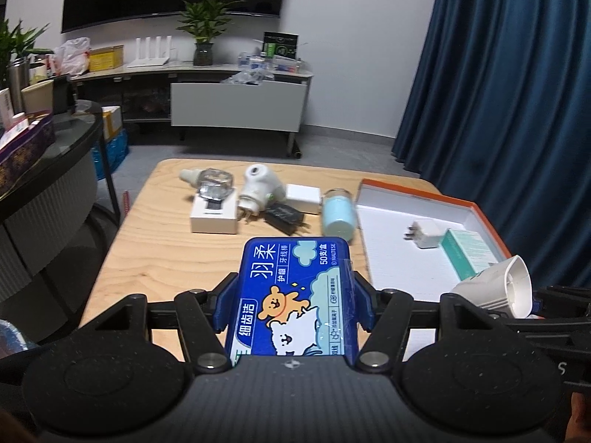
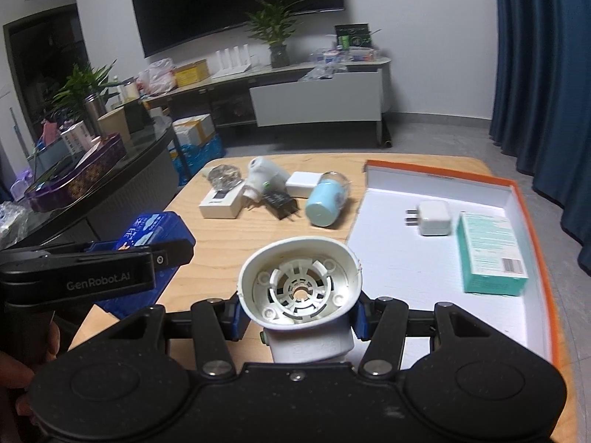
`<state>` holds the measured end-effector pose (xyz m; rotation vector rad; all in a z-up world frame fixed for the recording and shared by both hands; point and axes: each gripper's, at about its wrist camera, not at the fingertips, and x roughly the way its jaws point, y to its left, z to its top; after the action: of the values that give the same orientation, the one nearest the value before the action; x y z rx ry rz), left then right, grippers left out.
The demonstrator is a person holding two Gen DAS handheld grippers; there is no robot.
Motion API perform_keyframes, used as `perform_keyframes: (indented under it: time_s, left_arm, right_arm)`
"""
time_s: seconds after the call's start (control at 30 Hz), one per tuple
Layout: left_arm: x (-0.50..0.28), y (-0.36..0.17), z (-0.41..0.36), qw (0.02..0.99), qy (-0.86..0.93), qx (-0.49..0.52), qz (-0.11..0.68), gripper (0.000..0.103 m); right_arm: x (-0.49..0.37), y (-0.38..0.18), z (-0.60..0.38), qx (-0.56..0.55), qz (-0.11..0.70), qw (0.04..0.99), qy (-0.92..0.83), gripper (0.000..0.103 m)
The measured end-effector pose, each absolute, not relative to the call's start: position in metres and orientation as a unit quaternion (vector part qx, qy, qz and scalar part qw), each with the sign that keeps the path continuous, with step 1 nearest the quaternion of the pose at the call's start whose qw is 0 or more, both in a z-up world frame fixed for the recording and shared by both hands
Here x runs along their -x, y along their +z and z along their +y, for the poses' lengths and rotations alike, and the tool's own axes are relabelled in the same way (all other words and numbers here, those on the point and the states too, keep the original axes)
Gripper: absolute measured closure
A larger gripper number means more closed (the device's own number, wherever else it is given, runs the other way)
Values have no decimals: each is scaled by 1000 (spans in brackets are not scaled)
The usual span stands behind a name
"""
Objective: Organize rigid objects
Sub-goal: 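Carry the blue tin and white repeller over the open box with both grippers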
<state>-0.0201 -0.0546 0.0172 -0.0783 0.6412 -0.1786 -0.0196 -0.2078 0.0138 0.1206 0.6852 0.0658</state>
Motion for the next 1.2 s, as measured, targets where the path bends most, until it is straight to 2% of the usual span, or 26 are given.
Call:
perform_keyframes:
  time_s: [1.2]
  left_arm:
    - [-1, 16, -147, 929, -200, -9, 311, 40]
  right_arm:
    - [52, 21, -300, -108, 295, 944, -97, 40]
